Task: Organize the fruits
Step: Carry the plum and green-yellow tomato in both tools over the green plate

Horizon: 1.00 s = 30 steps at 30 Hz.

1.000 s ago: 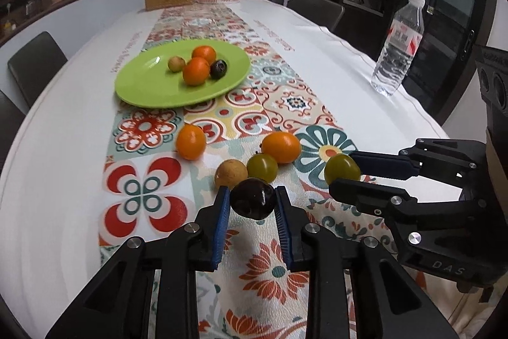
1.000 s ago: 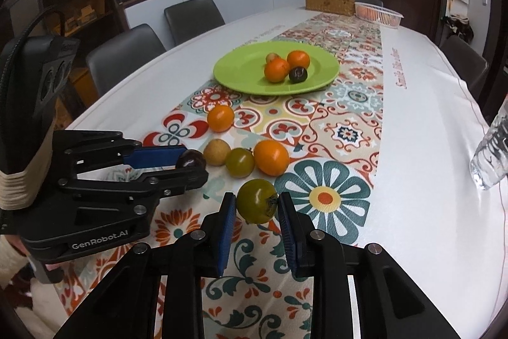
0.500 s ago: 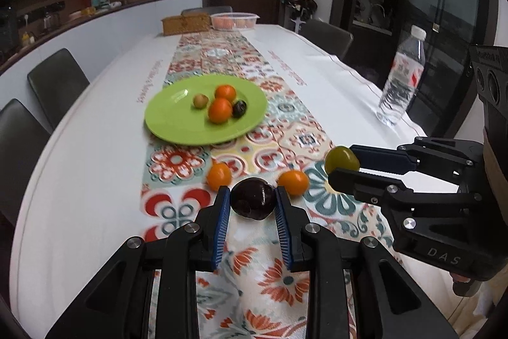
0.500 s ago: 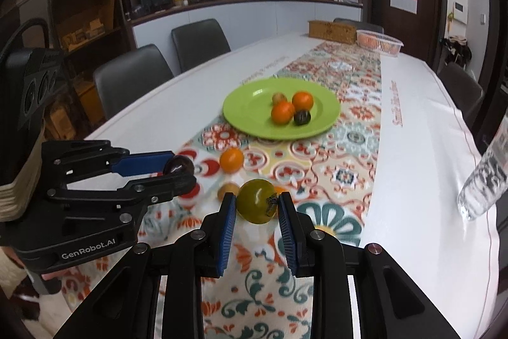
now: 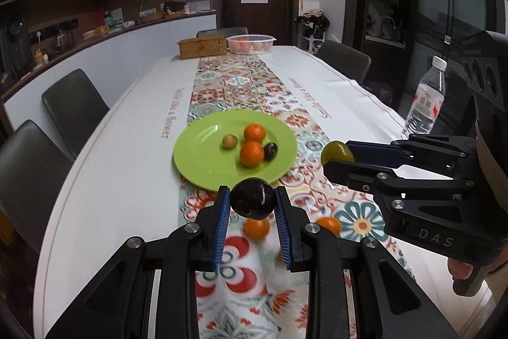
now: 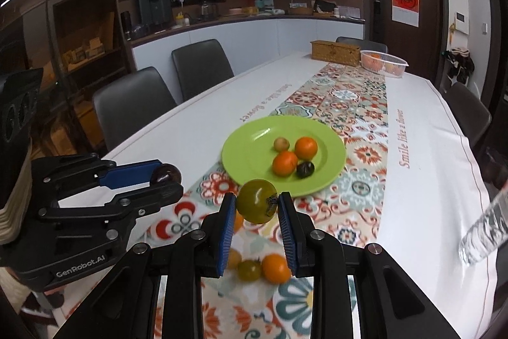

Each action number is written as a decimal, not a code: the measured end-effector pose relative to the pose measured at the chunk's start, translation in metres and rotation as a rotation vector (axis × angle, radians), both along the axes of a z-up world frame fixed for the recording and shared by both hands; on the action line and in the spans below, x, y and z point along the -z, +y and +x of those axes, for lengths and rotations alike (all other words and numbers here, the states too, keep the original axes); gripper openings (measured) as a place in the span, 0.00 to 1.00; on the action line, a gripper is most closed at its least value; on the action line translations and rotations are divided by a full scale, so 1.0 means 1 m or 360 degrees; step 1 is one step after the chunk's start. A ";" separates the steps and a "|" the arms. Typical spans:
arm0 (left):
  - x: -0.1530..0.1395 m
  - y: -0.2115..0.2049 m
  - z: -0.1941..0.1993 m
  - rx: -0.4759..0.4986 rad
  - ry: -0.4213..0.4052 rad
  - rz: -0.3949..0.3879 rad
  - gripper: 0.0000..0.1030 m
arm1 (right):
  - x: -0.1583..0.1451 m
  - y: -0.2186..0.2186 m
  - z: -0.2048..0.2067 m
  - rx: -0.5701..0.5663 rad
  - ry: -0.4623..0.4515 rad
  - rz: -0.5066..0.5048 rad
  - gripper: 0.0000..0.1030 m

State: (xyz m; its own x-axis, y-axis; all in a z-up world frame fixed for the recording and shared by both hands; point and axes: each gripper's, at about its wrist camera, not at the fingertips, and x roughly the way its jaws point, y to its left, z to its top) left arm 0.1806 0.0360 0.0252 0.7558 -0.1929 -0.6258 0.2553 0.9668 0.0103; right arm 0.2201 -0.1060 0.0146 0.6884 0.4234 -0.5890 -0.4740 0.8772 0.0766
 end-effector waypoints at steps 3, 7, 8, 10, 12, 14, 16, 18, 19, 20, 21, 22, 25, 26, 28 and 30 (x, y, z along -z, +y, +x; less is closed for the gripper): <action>-0.003 0.005 0.012 -0.0014 -0.0006 -0.0013 0.27 | -0.002 0.006 0.014 -0.0009 0.0004 0.0008 0.28; -0.004 0.013 0.033 -0.0033 0.0000 -0.0025 0.27 | -0.004 0.014 0.032 -0.0019 -0.0004 -0.0008 0.28; -0.003 0.014 0.036 -0.0034 0.0001 -0.0026 0.27 | -0.004 0.015 0.036 -0.0020 -0.0005 -0.0010 0.28; -0.002 0.018 0.046 -0.0041 0.0004 -0.0034 0.27 | -0.005 0.019 0.046 -0.0027 -0.0008 -0.0013 0.28; -0.001 0.021 0.055 -0.0043 0.0010 -0.0041 0.27 | -0.005 0.022 0.055 -0.0030 -0.0012 -0.0023 0.28; 0.001 0.023 0.063 -0.0048 0.0015 -0.0044 0.27 | -0.004 0.025 0.065 -0.0032 -0.0013 -0.0031 0.28; 0.004 0.025 0.072 -0.0049 0.0019 -0.0046 0.27 | -0.002 0.027 0.075 -0.0036 -0.0005 -0.0032 0.28; 0.007 0.027 0.081 -0.0048 0.0027 -0.0054 0.27 | 0.001 0.029 0.084 -0.0038 0.0008 -0.0034 0.28; 0.009 0.028 0.087 -0.0045 0.0032 -0.0059 0.27 | 0.003 0.030 0.090 -0.0038 0.0016 -0.0035 0.28; 0.010 0.029 0.091 -0.0045 0.0037 -0.0060 0.27 | 0.005 0.031 0.095 -0.0038 0.0027 -0.0037 0.28; 0.012 0.029 0.095 -0.0044 0.0041 -0.0057 0.27 | 0.007 0.032 0.100 -0.0037 0.0038 -0.0038 0.28; 0.014 0.029 0.100 -0.0043 0.0044 -0.0051 0.27 | 0.011 0.034 0.106 -0.0037 0.0053 -0.0038 0.28; 0.020 0.029 0.114 -0.0037 0.0050 -0.0028 0.27 | 0.019 0.037 0.120 -0.0033 0.0086 -0.0052 0.28; 0.023 0.029 0.119 -0.0037 0.0057 -0.0021 0.27 | 0.022 0.039 0.124 -0.0032 0.0093 -0.0061 0.28; 0.029 0.030 0.128 -0.0038 0.0073 -0.0014 0.27 | 0.027 0.041 0.132 -0.0027 0.0105 -0.0085 0.28; 0.036 0.030 0.137 -0.0034 0.0097 -0.0012 0.27 | 0.031 0.044 0.140 -0.0023 0.0112 -0.0103 0.28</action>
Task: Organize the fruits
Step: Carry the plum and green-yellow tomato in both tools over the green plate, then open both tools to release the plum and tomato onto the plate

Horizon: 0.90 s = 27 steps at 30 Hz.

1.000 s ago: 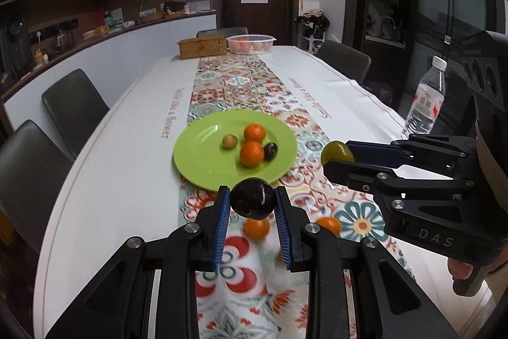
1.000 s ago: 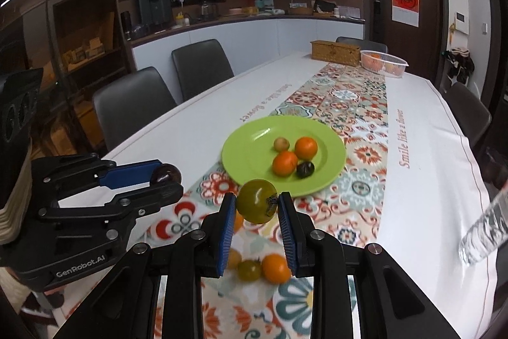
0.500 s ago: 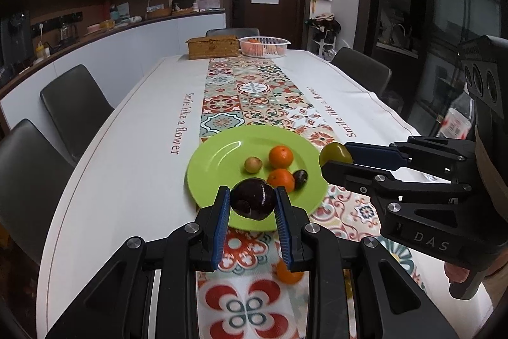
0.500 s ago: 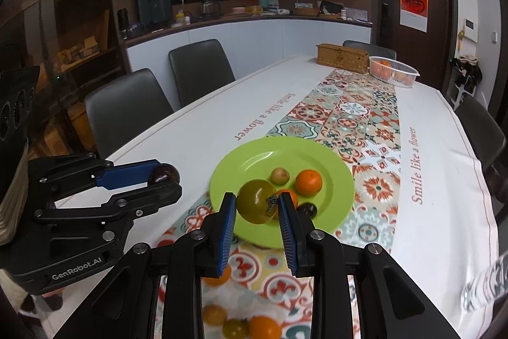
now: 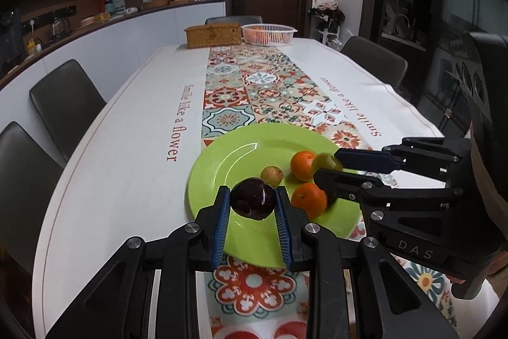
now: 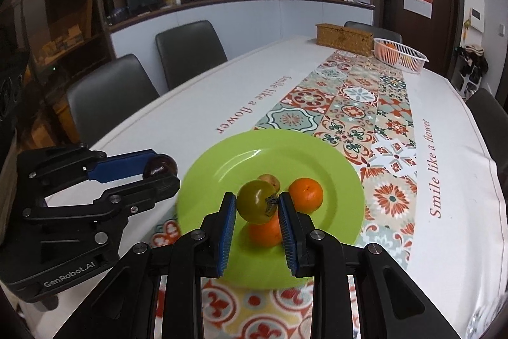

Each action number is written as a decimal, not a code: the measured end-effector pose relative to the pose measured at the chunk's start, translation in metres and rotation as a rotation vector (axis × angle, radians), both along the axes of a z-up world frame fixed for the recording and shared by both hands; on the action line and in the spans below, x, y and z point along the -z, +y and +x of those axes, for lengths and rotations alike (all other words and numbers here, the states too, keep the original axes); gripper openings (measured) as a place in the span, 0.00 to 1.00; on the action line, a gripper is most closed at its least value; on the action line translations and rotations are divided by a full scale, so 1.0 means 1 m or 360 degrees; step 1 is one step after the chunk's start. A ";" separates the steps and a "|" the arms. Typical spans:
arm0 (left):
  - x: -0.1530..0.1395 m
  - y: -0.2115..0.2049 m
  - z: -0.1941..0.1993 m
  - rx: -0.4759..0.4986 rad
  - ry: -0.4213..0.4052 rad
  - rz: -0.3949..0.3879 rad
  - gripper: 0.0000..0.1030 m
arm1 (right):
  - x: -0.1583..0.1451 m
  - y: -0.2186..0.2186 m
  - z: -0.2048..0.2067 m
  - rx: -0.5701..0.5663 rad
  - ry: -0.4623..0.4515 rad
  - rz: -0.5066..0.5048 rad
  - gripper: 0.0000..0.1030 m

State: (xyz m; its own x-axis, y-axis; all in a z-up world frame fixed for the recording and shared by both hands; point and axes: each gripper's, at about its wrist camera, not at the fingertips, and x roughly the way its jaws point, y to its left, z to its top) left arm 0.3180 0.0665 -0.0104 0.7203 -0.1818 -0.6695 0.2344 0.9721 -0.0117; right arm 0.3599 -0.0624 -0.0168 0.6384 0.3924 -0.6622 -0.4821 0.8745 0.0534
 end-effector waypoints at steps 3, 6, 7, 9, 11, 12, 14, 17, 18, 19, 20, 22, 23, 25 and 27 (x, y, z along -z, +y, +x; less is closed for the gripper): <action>0.008 0.002 0.009 -0.0001 0.0034 -0.0005 0.27 | 0.004 0.003 0.010 0.0006 0.0006 -0.0024 0.28; 0.017 0.003 0.018 -0.0004 0.0084 -0.0026 0.27 | 0.006 0.006 0.017 0.0010 0.0003 -0.0049 0.28; 0.019 0.003 0.019 -0.0005 0.0093 -0.0034 0.27 | 0.007 0.006 0.019 0.0012 0.0009 -0.0060 0.28; 0.021 0.004 0.020 0.0000 0.0103 -0.0044 0.27 | 0.007 0.005 0.020 0.0019 0.0012 -0.0052 0.28; 0.021 0.003 0.019 0.0008 0.0092 -0.0035 0.34 | 0.007 0.002 0.018 0.0036 0.0016 -0.0041 0.28; 0.020 0.001 0.018 0.0014 0.0083 -0.0026 0.40 | 0.007 0.000 0.017 0.0035 0.0020 -0.0029 0.28; 0.018 -0.002 0.015 0.0036 0.0061 0.0000 0.40 | 0.006 -0.002 0.012 0.0044 0.0012 -0.0035 0.28; 0.014 -0.005 0.009 0.0051 0.0043 0.0022 0.40 | 0.004 -0.004 0.008 0.0061 -0.0006 -0.0050 0.28; 0.013 -0.005 0.006 0.0054 0.0044 0.0018 0.40 | 0.003 -0.006 0.006 0.0072 -0.0011 -0.0051 0.28; 0.011 -0.005 0.004 0.0055 0.0043 0.0013 0.41 | 0.002 -0.008 0.004 0.0080 -0.0015 -0.0047 0.29; 0.008 -0.005 0.001 0.0054 0.0037 0.0013 0.42 | 0.000 -0.011 0.001 0.0086 -0.0021 -0.0038 0.30; 0.002 -0.005 -0.008 0.0033 0.0015 0.0038 0.44 | -0.004 -0.015 -0.004 0.0096 -0.0032 -0.0025 0.31; -0.001 -0.006 -0.011 0.0021 0.0008 0.0048 0.44 | -0.006 -0.017 -0.007 0.0099 -0.0036 -0.0017 0.32; -0.009 -0.006 -0.021 -0.0006 -0.0019 0.0055 0.44 | -0.011 -0.021 -0.016 0.0101 -0.0049 0.0005 0.34; -0.016 -0.007 -0.031 -0.0026 -0.0043 0.0057 0.46 | -0.016 -0.024 -0.024 0.0095 -0.0064 0.0023 0.34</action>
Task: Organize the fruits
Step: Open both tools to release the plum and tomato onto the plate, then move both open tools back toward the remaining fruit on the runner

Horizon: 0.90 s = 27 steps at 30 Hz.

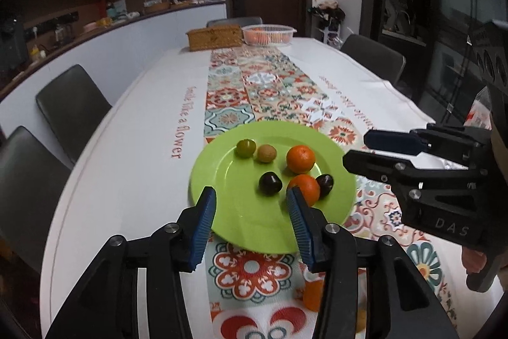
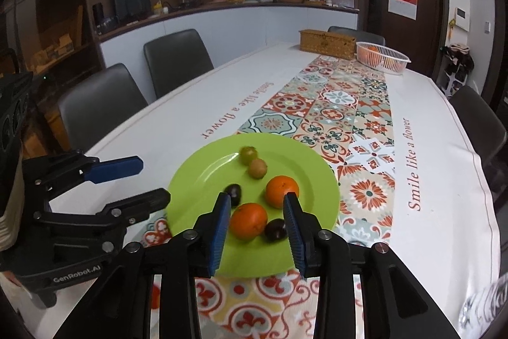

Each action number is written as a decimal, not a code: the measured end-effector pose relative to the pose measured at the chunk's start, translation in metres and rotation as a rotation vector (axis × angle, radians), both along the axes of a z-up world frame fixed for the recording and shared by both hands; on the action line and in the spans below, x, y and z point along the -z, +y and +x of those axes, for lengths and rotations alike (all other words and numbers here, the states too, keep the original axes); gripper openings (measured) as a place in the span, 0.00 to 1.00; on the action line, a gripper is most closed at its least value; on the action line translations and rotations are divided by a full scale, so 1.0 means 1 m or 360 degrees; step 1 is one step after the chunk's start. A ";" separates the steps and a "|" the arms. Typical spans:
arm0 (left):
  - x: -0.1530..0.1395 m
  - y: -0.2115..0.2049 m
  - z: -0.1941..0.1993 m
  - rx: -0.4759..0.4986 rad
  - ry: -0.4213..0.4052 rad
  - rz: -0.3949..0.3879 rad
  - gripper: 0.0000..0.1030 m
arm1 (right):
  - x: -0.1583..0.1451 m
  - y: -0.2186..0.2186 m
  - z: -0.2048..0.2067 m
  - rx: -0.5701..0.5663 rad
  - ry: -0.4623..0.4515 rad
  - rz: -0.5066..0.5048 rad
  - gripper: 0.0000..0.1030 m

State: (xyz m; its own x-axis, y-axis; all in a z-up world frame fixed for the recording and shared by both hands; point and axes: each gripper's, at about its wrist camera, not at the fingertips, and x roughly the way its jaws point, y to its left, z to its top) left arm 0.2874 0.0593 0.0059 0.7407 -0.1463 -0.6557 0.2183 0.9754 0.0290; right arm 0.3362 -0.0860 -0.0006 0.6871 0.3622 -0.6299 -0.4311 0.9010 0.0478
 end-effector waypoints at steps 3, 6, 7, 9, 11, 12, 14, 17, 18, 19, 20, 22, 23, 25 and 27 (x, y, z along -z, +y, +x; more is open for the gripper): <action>-0.013 -0.002 -0.018 -0.0004 -0.0033 -0.0017 0.47 | -0.009 -0.003 -0.014 -0.0022 -0.0025 0.0020 0.34; -0.023 -0.006 -0.036 -0.0016 -0.0065 -0.0005 0.49 | -0.019 -0.006 -0.031 -0.0047 -0.0058 0.0032 0.34; -0.026 -0.007 -0.042 -0.0021 -0.0076 -0.0001 0.50 | -0.022 -0.008 -0.037 -0.0055 -0.0068 0.0032 0.36; -0.031 -0.008 -0.055 -0.0023 -0.0097 -0.0004 0.51 | -0.027 -0.010 -0.048 -0.0062 -0.0087 0.0035 0.42; -0.035 -0.010 -0.068 -0.0021 -0.0113 -0.0009 0.52 | -0.031 -0.014 -0.060 -0.0070 -0.0111 0.0032 0.43; -0.037 -0.012 -0.073 -0.0018 -0.0123 -0.0008 0.53 | -0.032 -0.015 -0.065 -0.0073 -0.0120 0.0027 0.43; -0.040 -0.016 -0.086 -0.0007 -0.0151 0.0006 0.55 | -0.034 -0.019 -0.077 -0.0075 -0.0132 0.0023 0.43; -0.044 -0.023 -0.105 0.0003 -0.0192 0.0037 0.57 | -0.037 -0.024 -0.091 -0.0085 -0.0143 0.0012 0.43; -0.045 -0.025 -0.110 0.0010 -0.0200 0.0042 0.58 | -0.037 -0.026 -0.097 -0.0089 -0.0146 0.0006 0.43; -0.046 -0.028 -0.116 0.0017 -0.0208 0.0050 0.59 | -0.037 -0.027 -0.101 -0.0093 -0.0147 0.0002 0.43; -0.047 -0.030 -0.122 0.0022 -0.0214 0.0057 0.60 | -0.037 -0.029 -0.105 -0.0097 -0.0147 -0.0003 0.43; -0.047 -0.033 -0.130 0.0038 -0.0217 0.0057 0.61 | -0.037 -0.032 -0.115 -0.0107 -0.0151 -0.0013 0.43; -0.046 -0.036 -0.135 0.0044 -0.0219 0.0062 0.61 | -0.036 -0.033 -0.119 -0.0113 -0.0150 -0.0021 0.43; -0.044 -0.038 -0.143 0.0050 -0.0222 0.0068 0.63 | -0.035 -0.034 -0.126 -0.0121 -0.0146 -0.0032 0.43; -0.041 -0.041 -0.149 0.0056 -0.0217 0.0073 0.64 | -0.032 -0.036 -0.132 -0.0126 -0.0140 -0.0043 0.43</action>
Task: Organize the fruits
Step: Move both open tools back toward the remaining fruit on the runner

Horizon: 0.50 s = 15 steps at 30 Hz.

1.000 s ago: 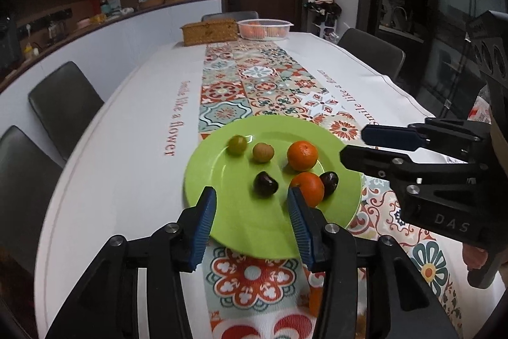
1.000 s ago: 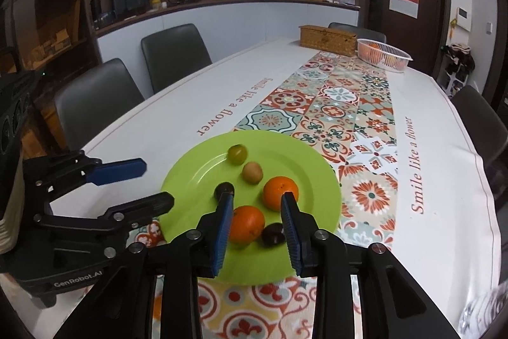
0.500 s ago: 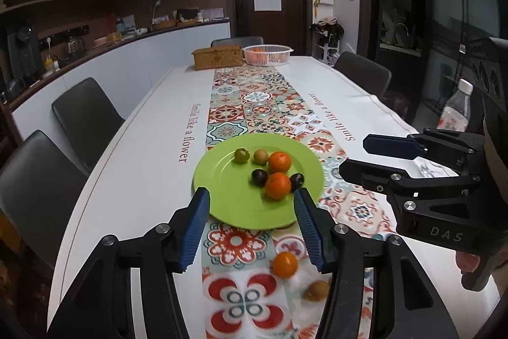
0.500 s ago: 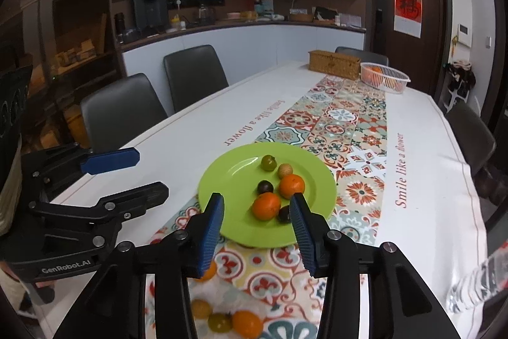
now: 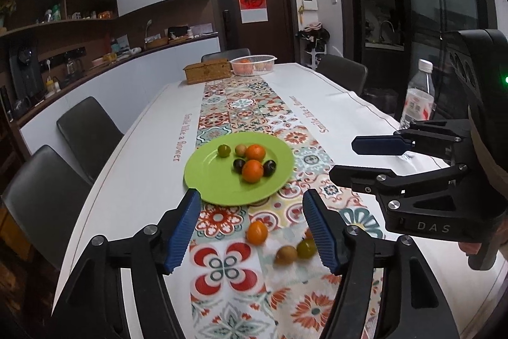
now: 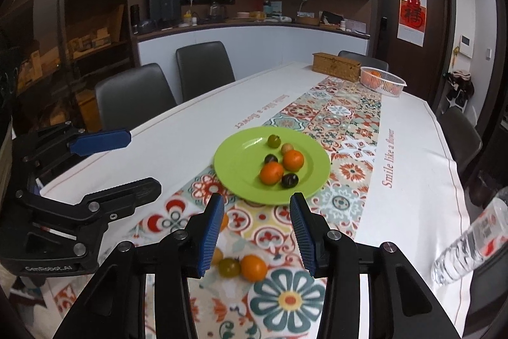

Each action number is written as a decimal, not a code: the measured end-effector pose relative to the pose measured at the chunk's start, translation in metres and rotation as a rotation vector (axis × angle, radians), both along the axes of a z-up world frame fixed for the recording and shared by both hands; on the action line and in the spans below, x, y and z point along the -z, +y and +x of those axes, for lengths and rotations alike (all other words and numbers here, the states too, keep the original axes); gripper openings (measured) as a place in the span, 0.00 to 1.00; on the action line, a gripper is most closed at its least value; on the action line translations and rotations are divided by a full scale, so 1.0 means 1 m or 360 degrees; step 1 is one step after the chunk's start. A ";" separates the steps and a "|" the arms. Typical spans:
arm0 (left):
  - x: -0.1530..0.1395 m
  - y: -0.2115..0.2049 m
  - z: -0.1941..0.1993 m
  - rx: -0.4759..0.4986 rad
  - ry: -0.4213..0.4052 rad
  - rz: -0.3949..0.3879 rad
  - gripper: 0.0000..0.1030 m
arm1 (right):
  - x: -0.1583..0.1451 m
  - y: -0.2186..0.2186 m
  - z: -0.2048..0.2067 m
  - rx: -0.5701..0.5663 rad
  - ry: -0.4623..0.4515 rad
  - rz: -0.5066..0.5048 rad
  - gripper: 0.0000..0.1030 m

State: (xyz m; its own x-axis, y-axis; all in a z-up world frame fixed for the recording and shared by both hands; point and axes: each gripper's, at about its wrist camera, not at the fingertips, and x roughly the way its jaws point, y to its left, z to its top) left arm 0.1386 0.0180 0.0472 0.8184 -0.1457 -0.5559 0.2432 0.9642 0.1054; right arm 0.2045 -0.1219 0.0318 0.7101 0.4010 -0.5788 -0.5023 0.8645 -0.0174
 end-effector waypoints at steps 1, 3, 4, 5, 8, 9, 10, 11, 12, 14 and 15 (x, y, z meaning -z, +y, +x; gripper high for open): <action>0.002 -0.001 -0.003 0.0006 0.0005 0.0004 0.64 | 0.001 -0.001 -0.002 0.0000 0.0007 -0.0009 0.43; 0.007 -0.004 -0.007 0.0023 0.0025 0.0009 0.65 | 0.006 -0.003 -0.007 -0.0007 0.0027 -0.0023 0.43; 0.010 -0.006 -0.009 0.0034 0.0037 0.0015 0.65 | 0.008 -0.003 -0.009 -0.0010 0.0040 -0.0032 0.43; 0.013 -0.007 -0.010 0.0040 0.0050 0.0023 0.66 | 0.010 -0.004 -0.010 -0.0013 0.0051 -0.0039 0.43; 0.022 -0.012 -0.010 0.0065 0.0086 0.0053 0.66 | 0.018 -0.006 -0.012 -0.0019 0.0098 -0.0062 0.43; 0.025 -0.012 -0.010 0.0074 0.0101 0.0058 0.66 | 0.020 -0.007 -0.012 -0.0020 0.0116 -0.0071 0.43; 0.028 -0.013 -0.009 0.0088 0.0120 0.0063 0.66 | 0.024 -0.007 -0.013 -0.0022 0.0138 -0.0082 0.43; 0.031 -0.014 -0.008 0.0097 0.0132 0.0066 0.66 | 0.026 -0.007 -0.012 -0.0027 0.0155 -0.0091 0.43; 0.033 -0.015 -0.007 0.0106 0.0146 0.0070 0.66 | 0.030 -0.007 -0.012 -0.0032 0.0176 -0.0105 0.43; 0.039 -0.016 -0.005 0.0129 0.0177 0.0078 0.66 | 0.036 -0.006 -0.012 -0.0044 0.0206 -0.0130 0.43; 0.042 -0.016 -0.003 0.0139 0.0191 0.0083 0.66 | 0.040 -0.005 -0.012 -0.0049 0.0222 -0.0144 0.43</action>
State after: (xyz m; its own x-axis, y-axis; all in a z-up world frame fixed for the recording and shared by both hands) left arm 0.1351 0.0019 0.0050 0.7310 -0.1818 -0.6577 0.3400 0.9328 0.1200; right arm 0.1927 -0.1270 -0.0078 0.6085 0.3632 -0.7055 -0.5317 0.8466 -0.0228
